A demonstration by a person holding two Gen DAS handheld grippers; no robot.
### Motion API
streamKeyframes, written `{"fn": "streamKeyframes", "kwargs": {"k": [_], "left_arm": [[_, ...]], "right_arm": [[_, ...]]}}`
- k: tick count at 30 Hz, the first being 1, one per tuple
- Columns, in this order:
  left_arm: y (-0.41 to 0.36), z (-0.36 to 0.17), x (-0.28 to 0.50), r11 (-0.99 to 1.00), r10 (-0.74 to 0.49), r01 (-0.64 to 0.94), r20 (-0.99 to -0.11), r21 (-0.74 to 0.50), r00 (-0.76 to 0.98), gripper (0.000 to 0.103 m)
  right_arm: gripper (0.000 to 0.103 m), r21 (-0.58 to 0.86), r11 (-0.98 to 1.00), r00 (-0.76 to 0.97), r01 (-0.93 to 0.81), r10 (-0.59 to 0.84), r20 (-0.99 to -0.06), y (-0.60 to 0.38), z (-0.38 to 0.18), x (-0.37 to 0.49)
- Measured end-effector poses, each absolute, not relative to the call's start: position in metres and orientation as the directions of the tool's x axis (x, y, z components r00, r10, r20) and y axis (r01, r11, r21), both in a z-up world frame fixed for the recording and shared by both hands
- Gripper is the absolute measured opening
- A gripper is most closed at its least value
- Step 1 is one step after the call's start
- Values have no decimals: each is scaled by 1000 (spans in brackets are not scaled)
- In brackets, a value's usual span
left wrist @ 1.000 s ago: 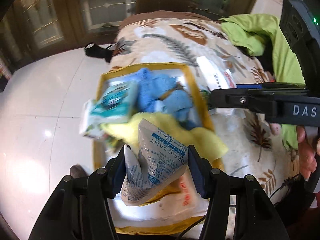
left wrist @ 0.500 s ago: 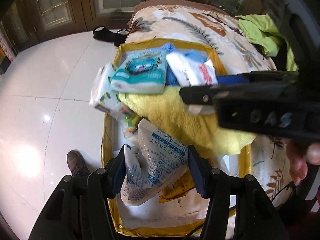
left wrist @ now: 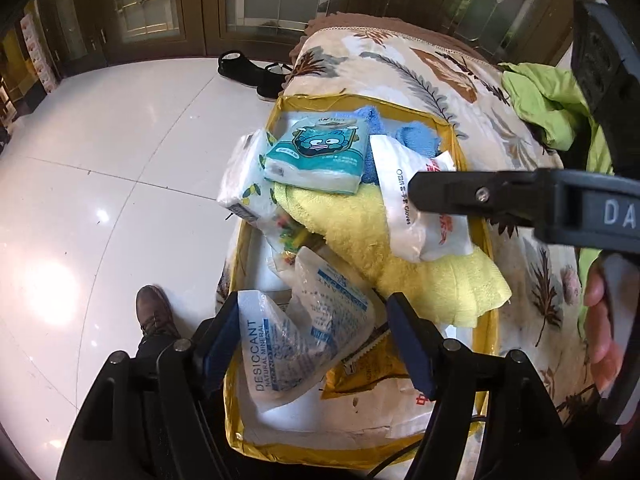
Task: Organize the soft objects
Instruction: 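Carry the desiccant packet and white sachet into the tray and open both grippers, then grasp the green-white sachet beside the tray with the right gripper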
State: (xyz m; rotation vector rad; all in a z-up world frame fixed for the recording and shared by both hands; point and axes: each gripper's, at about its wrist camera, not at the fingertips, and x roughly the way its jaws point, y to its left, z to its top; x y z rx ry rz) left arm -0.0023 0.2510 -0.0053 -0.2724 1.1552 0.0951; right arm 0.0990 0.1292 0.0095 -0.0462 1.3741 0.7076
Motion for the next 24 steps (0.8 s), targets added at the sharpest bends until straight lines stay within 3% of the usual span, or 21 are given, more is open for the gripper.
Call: {"fn": "streamKeyframes", "kwargs": {"k": [16, 24], "left_arm": [[209, 24, -1, 980, -18, -164, -875, -111, 484, 72], [174, 31, 21, 972, -129, -112, -864, -208, 486, 75]], "right_arm": [[66, 511, 805, 108, -303, 561, -821, 31, 35, 104], [66, 506, 839, 159, -199, 537, -828, -33, 31, 109]]}}
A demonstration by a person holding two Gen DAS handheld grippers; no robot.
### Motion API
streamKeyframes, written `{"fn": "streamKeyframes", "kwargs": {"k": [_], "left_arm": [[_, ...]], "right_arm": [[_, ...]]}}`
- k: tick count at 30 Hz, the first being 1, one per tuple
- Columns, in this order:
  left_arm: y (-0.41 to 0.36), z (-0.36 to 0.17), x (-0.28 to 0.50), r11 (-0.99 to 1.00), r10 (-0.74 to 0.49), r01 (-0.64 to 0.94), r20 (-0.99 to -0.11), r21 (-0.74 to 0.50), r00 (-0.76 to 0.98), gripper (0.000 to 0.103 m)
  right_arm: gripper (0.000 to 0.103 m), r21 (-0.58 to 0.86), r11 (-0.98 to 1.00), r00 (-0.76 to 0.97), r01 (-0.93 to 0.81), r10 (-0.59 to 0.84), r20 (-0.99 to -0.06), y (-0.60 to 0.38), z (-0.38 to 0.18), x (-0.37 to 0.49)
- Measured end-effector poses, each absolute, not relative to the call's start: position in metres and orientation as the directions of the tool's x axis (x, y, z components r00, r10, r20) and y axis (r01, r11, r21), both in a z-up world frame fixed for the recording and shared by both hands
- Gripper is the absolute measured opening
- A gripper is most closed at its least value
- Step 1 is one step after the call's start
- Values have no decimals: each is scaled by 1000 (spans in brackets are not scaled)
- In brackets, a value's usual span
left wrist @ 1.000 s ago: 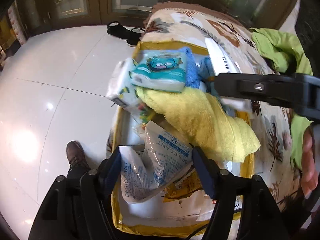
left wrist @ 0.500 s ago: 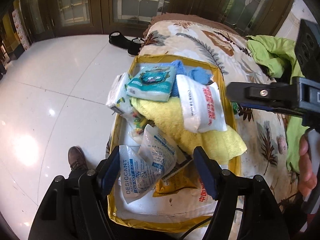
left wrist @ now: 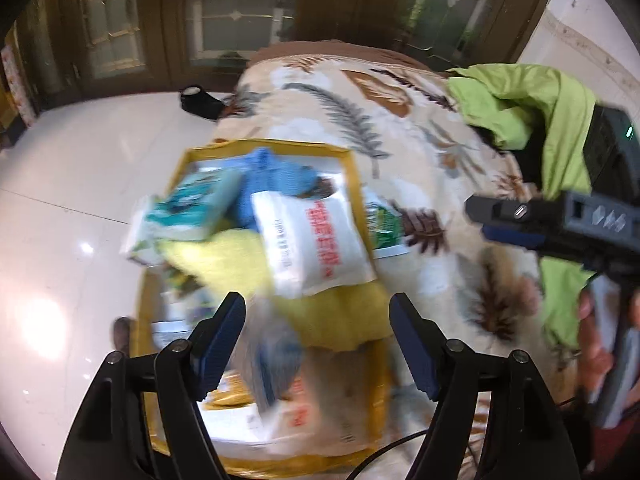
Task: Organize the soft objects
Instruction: 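Grasp the green-white sachet beside the tray with the right gripper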
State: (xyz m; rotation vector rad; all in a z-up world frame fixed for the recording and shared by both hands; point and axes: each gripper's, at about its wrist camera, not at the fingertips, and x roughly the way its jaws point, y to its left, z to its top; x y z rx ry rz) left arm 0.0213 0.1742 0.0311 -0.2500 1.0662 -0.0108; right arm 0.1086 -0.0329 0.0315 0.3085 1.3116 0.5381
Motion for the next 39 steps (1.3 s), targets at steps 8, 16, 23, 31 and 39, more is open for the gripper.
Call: {"fn": "streamKeyframes", "kwargs": {"k": [8, 16, 23, 31, 39], "left_arm": [[138, 30, 60, 972, -179, -54, -873, -227, 453, 75], [149, 30, 61, 962, -188, -93, -869, -257, 457, 75], [181, 22, 49, 950, -173, -158, -879, -268, 445, 75], [183, 17, 51, 941, -203, -159, -875, -298, 439, 75], [171, 19, 49, 943, -217, -136, -872, -303, 438, 75]], "right_arm": [[66, 487, 863, 156, -135, 504, -849, -59, 14, 119], [66, 480, 869, 94, -122, 491, -866, -34, -16, 139], [66, 385, 913, 49, -137, 394, -918, 11, -51, 163], [66, 245, 952, 73, -183, 261, -963, 31, -75, 174], [21, -37, 888, 138, -458, 30, -990, 18, -64, 157]]}}
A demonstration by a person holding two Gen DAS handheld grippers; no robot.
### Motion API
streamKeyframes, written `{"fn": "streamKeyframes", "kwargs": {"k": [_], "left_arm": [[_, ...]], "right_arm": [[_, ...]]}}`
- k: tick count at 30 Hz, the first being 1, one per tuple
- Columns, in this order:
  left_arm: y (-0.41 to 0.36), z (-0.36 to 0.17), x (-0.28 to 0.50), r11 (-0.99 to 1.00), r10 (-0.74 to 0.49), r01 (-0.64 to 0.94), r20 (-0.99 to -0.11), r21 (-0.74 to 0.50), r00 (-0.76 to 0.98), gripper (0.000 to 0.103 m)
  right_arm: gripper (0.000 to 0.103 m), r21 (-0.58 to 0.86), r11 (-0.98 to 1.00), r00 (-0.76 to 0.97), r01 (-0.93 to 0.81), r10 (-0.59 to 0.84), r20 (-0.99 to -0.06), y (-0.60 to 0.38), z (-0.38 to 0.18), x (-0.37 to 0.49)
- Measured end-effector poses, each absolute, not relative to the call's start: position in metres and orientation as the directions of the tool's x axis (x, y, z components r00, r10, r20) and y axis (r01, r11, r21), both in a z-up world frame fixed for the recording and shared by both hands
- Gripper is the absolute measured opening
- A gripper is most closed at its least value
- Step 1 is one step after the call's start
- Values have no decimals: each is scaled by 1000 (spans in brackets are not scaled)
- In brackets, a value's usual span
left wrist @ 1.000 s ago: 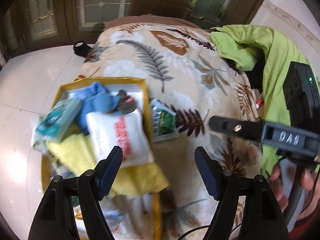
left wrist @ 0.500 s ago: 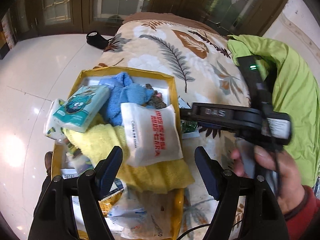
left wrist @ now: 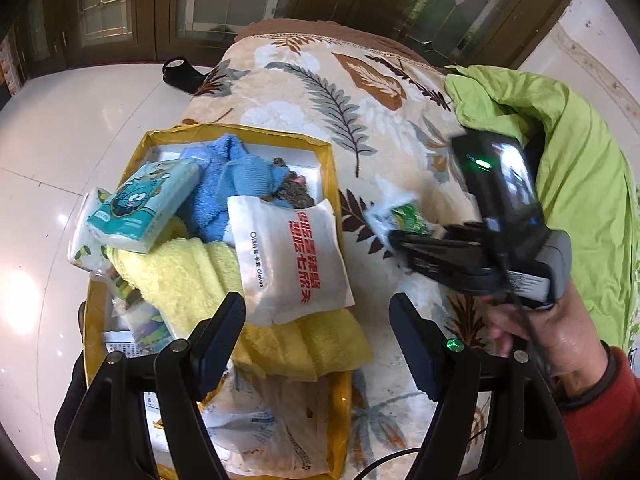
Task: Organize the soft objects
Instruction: 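Grasp the green-white sachet beside the tray with the right gripper, then grasp the pink plush toy with the left gripper while the right holds the green sachet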
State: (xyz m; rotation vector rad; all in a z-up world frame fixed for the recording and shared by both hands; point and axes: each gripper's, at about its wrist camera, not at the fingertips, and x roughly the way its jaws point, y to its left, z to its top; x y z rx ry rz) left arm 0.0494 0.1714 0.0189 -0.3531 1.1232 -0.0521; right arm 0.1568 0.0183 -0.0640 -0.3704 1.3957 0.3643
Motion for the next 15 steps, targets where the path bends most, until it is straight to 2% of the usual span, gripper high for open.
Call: {"fn": "streamKeyframes", "kwargs": {"k": [7, 15], "left_arm": [[131, 23, 57, 951, -262, -41, -870, -306, 417, 75], [35, -1, 79, 927, -370, 178, -881, -330, 294, 75]], "right_arm": [[18, 35, 937, 115, -349, 81, -990, -83, -53, 159], [16, 182, 966, 168, -183, 214, -962, -198, -15, 138]]}}
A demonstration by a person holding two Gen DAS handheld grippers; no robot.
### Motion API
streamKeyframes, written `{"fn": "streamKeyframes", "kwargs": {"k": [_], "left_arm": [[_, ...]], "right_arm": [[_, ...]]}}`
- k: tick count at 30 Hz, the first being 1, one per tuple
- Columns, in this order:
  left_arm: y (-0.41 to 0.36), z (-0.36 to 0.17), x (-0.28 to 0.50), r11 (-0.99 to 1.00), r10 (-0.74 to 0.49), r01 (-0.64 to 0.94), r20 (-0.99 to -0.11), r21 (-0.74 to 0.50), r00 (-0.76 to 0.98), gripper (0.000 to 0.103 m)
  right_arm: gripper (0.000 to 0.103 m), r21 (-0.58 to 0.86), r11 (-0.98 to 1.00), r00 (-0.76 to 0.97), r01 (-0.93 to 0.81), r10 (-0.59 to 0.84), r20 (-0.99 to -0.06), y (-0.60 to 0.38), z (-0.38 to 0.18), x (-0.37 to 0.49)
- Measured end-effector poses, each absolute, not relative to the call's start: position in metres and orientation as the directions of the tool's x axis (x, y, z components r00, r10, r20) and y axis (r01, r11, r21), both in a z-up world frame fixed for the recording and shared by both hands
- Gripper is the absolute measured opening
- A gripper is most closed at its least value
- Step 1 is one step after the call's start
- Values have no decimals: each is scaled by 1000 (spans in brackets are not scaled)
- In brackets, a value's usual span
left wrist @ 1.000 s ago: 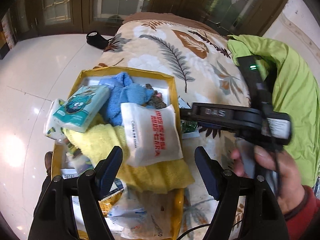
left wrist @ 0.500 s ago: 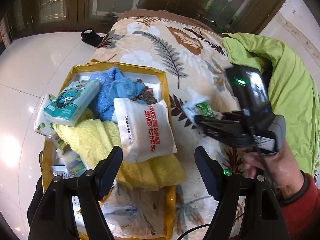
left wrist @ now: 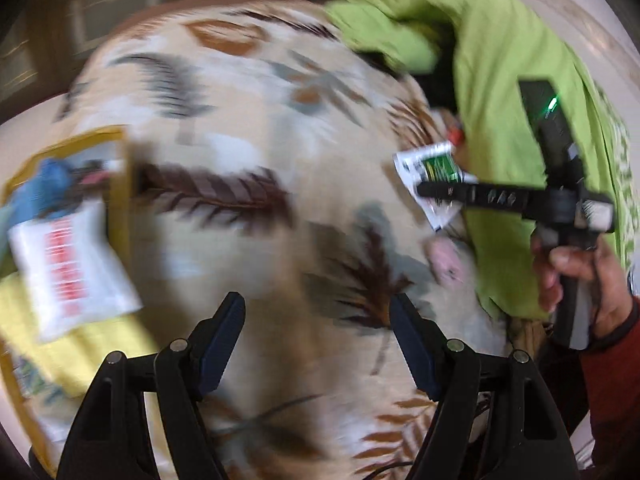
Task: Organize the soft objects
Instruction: 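Grasp the pink plush toy with the left gripper while the right holds the green sachet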
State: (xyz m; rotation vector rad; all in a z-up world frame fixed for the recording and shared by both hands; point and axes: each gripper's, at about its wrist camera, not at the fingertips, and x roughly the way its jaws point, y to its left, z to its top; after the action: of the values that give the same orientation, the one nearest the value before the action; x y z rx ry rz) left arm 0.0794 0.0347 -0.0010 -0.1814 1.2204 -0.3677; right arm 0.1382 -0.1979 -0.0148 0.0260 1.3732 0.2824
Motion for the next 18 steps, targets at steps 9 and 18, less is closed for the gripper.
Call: {"fn": "streamKeyframes", "kwargs": {"k": [9, 18], "left_arm": [[-52, -26, 101, 901, -418, 212, -887, -378, 195, 75], [-89, -46, 112, 934, -348, 147, -921, -325, 175, 75]], "right_arm": [[17, 265, 961, 238, -80, 277, -931, -255, 15, 121], [17, 307, 951, 283, -36, 304, -910, -270, 24, 125]]}}
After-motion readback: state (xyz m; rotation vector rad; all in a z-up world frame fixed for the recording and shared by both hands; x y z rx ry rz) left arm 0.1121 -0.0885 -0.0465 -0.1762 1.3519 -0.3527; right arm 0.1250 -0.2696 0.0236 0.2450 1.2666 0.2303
